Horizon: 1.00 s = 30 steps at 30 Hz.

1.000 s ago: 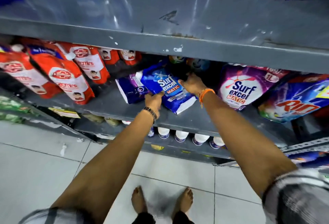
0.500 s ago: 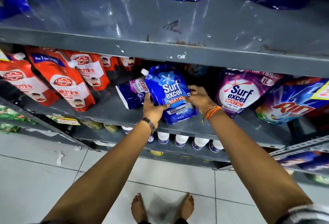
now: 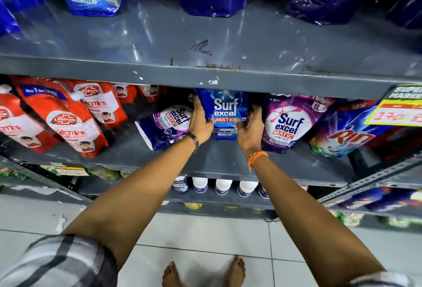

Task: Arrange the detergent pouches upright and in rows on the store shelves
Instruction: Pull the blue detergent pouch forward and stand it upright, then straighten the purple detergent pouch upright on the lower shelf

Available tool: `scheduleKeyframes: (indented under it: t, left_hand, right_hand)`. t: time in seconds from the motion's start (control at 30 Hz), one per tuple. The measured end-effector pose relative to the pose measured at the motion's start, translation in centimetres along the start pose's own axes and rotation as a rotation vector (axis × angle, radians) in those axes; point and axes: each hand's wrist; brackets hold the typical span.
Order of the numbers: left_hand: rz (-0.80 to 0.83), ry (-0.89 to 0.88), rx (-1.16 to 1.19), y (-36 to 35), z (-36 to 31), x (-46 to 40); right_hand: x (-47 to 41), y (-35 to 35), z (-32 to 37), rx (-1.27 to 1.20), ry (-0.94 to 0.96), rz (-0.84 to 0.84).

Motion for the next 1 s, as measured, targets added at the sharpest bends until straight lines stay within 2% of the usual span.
scheduleKeyframes:
  t: [0.17, 0.3, 0.4, 0.47, 0.53, 0.6, 0.7, 0.77, 0.83, 0.93, 1.0]
  left_hand:
    - [0.027, -0.052, -0.155, -1.0, 0.4, -0.8]
    - [0.15, -0.042, -0.203, 0.1, 1.1, -1.5]
    - [0.193, -0.032, -0.444, 3.6, 2.1, -3.3]
    - [0.168, 0.018, -0.631, 6.7, 3.4, -4.9]
    - [0.151, 0.059, -0.776, 9.8, 4.9, -6.3]
    - [0.188, 0.088, -0.828, 12.2, 6.2, -7.1]
    - [0.227, 0.114, -0.788, 14.2, 7.4, -7.6]
    - [0.274, 0.166, -0.714, 13.7, 7.1, -7.4]
    - [0.29, 0.248, -0.628, 13.8, 7.3, -7.2]
    - [0.284, 0.438, -0.385, 14.6, 8.7, -6.1]
    - [0.282, 0.525, -0.192, 15.2, 9.6, -5.0]
  right_hand:
    - [0.4, -0.4, -0.9, 0.049, -0.05, -0.042]
    - [1.6, -0.1, -0.6, 0.076, -0.065, -0.001]
    - [3.2, -0.4, 0.4, 0.129, -0.104, -0.047]
    - [5.5, -1.2, 0.7, 0.103, -0.169, -0.134]
    - [7.8, -3.1, 0.8, 0.017, -0.265, -0.211]
    - [9.0, -6.2, 1.3, -0.258, -0.469, -0.177]
    - [9.0, -11.2, 2.7, -0.493, -0.651, 0.009]
    - [7.7, -12.6, 3.2, -0.512, -0.746, 0.058]
    - [6.0, -14.0, 3.4, -0.456, -0.779, 0.074]
    - [4.5, -15.0, 3.3, -0.279, -0.792, 0.093]
    - [4.1, -14.8, 3.0, -0.255, -0.776, 0.159]
Point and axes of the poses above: each hand's wrist, its own x-axis away from the middle knuckle, its own y-axis out of the back of the hand, z = x × y, and after that the axes turned 6 degrees about y, right-handed
